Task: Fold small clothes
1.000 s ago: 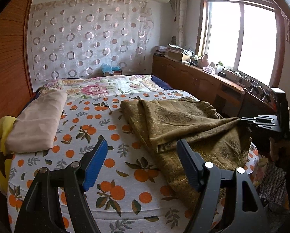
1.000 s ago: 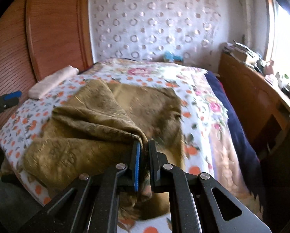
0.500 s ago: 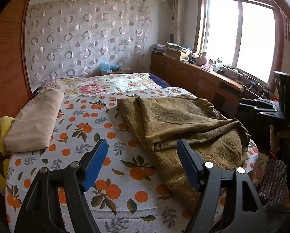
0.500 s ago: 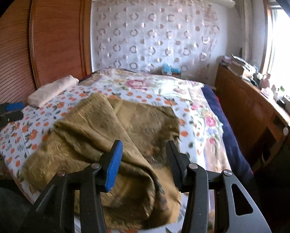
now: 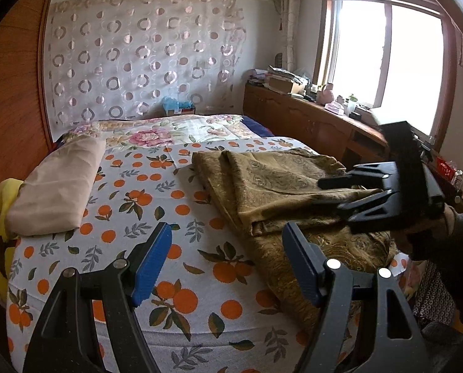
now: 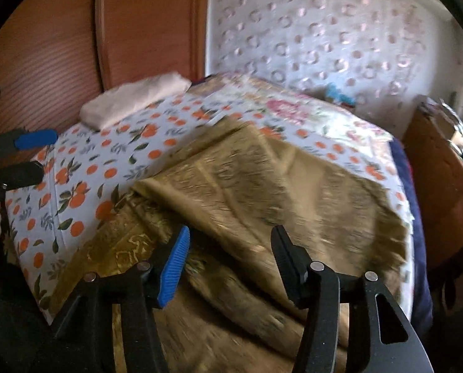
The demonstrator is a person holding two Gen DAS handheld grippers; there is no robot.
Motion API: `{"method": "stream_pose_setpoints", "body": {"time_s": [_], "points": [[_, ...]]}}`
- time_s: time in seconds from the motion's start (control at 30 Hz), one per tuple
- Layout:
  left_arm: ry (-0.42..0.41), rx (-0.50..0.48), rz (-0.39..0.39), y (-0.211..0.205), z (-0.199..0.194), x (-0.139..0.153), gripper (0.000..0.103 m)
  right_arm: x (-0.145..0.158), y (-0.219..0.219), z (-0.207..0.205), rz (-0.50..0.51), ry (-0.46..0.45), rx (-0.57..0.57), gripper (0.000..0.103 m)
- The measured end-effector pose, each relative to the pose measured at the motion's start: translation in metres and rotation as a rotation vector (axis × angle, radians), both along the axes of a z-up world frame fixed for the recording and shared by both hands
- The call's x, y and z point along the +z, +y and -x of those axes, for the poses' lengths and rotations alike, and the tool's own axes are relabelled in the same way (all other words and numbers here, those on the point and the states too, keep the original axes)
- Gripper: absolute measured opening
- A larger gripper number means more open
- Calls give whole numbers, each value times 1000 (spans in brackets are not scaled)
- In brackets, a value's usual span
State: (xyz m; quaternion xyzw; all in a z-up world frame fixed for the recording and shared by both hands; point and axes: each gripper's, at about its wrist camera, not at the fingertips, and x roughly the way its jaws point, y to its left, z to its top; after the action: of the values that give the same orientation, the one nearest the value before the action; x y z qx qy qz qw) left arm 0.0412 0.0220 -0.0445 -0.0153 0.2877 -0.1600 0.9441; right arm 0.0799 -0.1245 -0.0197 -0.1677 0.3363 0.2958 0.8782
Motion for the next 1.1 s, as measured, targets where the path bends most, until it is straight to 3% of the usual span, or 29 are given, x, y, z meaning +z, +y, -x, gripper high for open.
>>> {"method": "stream_pose_setpoints", "body": {"time_s": [0.13, 0.3, 0.43, 0.47, 0.53, 0.6, 0.63, 0.7, 0.87, 1.1], "points": [[5, -2, 4, 1, 1, -2, 74, -7, 20, -10, 34, 48, 75, 64], [12, -7, 6, 0, 0, -5, 74, -17, 26, -32, 113, 53, 102, 65], [17, -10, 8, 0, 1, -7, 74, -21, 29, -45, 98, 89, 110, 65], [17, -9, 8, 0, 1, -7, 74, -22, 28, -47, 90, 95, 112, 63], [18, -12, 11, 0, 0, -7, 74, -23, 29, -48, 85, 90, 118, 34], [18, -10, 8, 0, 0, -7, 74, -23, 27, -48, 87, 82, 116, 12], [18, -11, 7, 0, 0, -6, 74, -24, 28, -47, 86, 83, 113, 7], [16, -10, 7, -1, 0, -6, 74, -17, 21, -46, 66, 85, 116, 6], [19, -12, 8, -2, 1, -7, 74, 27, -12, -56, -17, -9, 29, 5], [29, -26, 9, -6, 0, -13, 74, 58, -71, -112, -19, -94, -210, 5]]}}
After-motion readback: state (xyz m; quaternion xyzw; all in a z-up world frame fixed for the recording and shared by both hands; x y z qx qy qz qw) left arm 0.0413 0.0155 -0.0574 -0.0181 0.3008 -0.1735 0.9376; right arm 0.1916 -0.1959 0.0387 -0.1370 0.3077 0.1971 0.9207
